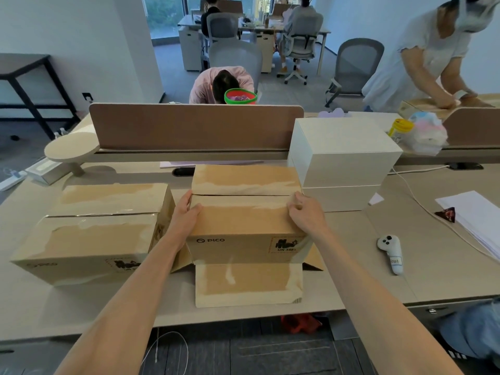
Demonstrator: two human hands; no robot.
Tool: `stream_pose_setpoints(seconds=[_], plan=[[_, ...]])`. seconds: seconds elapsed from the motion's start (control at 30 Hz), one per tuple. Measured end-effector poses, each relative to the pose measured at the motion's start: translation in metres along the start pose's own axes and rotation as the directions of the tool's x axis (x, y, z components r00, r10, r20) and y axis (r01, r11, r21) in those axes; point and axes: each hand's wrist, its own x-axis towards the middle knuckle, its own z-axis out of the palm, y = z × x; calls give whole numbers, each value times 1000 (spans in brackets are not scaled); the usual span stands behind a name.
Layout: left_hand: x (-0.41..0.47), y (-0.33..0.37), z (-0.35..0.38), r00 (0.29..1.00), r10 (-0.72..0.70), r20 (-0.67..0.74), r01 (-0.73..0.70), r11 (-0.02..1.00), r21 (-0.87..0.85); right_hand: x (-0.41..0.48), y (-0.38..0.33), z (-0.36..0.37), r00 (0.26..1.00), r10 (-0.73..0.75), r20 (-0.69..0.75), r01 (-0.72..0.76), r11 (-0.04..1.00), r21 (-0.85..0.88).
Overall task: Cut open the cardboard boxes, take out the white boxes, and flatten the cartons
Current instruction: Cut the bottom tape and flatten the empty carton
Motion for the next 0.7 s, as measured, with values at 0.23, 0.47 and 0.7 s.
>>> stream_pose_setpoints(seconds=[0.23,0.47,0.7], plan=[[-25,-39,32,991,-62,120,63,998,-9,-27,48,19,993,96,66,-91,993,-71],[-35,-57,40,995,-37,90,30,997,77,-35,57,25,994,98,44,-95,993,-67],[-26,-46,52,967,133,219,-220,867,447,-35,56,37,998,44,-44,-51,983,-179]])
